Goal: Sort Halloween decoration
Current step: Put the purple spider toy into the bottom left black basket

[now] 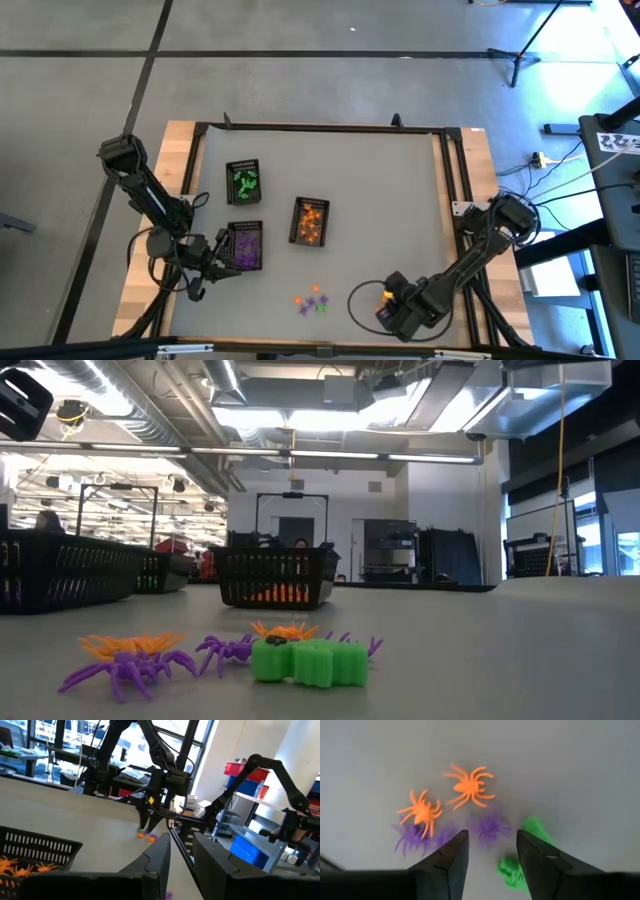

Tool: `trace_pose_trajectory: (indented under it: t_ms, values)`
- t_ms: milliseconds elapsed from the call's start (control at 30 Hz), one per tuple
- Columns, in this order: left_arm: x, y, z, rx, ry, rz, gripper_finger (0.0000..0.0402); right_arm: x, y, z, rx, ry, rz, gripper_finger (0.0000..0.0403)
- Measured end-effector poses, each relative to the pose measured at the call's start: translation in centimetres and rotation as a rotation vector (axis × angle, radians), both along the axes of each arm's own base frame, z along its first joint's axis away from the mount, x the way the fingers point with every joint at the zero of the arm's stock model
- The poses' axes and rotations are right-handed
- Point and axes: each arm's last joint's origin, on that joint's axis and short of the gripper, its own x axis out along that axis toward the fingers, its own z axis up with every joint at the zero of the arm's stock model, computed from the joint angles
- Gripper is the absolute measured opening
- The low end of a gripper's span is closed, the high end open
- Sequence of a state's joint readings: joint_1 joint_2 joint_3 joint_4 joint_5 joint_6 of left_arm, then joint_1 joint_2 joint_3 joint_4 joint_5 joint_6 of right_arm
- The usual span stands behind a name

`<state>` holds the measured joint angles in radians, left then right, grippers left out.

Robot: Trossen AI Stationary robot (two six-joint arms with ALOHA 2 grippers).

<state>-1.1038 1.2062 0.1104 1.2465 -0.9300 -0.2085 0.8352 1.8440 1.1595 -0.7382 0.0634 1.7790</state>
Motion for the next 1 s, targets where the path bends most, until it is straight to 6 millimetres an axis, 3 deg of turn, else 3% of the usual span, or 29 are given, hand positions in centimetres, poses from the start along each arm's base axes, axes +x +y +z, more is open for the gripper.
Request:
trace_pose_trajectory:
  t_ms: [367,733,1000]
  values:
    - [0.0,0.0,0.0,0.001,0.001,0.004,0.0077,0.2,0.2,-1.3,-0.044,0.022,-0.003,0.0159]
    - [0.0,0.0,-0.1,0.006,0.003,0.004,0.0077,-0.1,-0.1,-1.1,-0.051,0.047,-0.004,0.0035]
    - [0.0,0.1,-0.1,0.006,0.006,0.024,0.0077,-0.2,-0.6,0.8,-0.06,-0.053,-0.029,0.0002]
